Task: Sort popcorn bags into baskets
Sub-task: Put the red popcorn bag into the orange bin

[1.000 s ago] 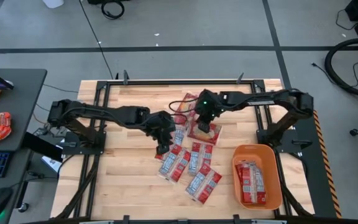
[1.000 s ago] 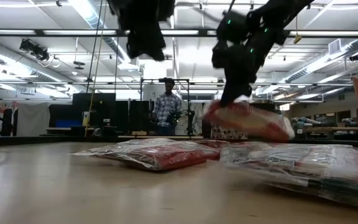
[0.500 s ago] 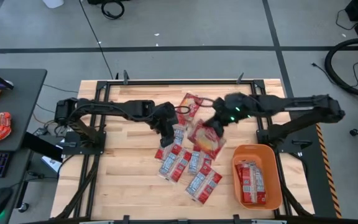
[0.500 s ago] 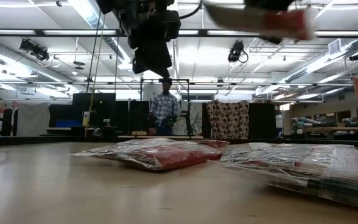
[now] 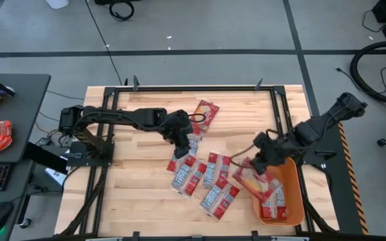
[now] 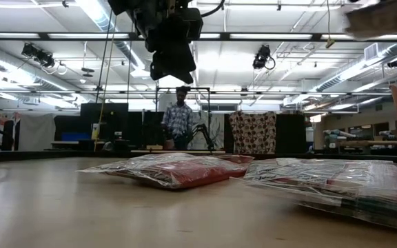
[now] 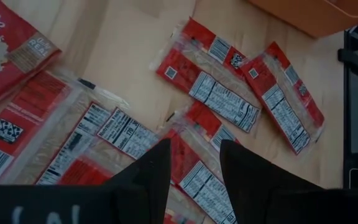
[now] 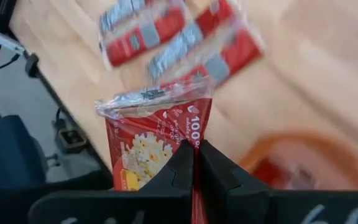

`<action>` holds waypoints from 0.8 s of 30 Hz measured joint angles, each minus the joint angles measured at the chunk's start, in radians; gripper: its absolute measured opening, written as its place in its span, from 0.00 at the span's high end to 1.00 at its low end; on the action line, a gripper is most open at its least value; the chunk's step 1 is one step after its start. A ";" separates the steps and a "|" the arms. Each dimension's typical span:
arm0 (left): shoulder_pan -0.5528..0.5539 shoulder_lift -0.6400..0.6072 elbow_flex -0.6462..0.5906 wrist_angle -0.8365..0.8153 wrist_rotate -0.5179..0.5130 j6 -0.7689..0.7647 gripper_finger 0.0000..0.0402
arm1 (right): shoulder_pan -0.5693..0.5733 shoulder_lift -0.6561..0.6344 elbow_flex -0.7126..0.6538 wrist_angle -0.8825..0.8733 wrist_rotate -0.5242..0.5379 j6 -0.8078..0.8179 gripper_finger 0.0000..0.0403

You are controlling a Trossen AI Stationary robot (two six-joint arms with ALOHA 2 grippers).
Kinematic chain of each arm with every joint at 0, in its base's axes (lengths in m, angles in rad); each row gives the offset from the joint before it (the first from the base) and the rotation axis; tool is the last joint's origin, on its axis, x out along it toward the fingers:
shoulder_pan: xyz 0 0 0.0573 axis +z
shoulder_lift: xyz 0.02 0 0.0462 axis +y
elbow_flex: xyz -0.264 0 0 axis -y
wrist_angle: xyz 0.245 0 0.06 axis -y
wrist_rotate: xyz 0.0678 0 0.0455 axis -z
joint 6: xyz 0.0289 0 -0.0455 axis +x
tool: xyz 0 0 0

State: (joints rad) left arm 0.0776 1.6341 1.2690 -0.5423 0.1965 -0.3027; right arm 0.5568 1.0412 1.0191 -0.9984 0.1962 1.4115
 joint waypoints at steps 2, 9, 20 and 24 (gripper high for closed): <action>0.000 0.000 0.000 0.000 0.000 0.000 0.65 | 0.060 -0.001 0.000 -0.010 0.013 0.078 0.96; 0.000 0.000 0.000 -0.001 0.000 0.002 0.65 | 0.226 0.008 0.000 -0.191 0.048 0.384 0.96; 0.000 -0.001 0.000 -0.008 0.011 0.026 0.65 | 0.318 0.033 -0.041 -0.439 -0.064 0.687 0.91; 0.000 -0.001 0.000 -0.010 0.011 0.021 0.65 | 0.319 0.034 -0.091 -0.354 -0.118 0.683 0.79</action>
State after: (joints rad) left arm 0.0776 1.6333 1.2690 -0.5518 0.2077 -0.2812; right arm 0.8757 1.0748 0.9278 -1.3521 0.0786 2.0949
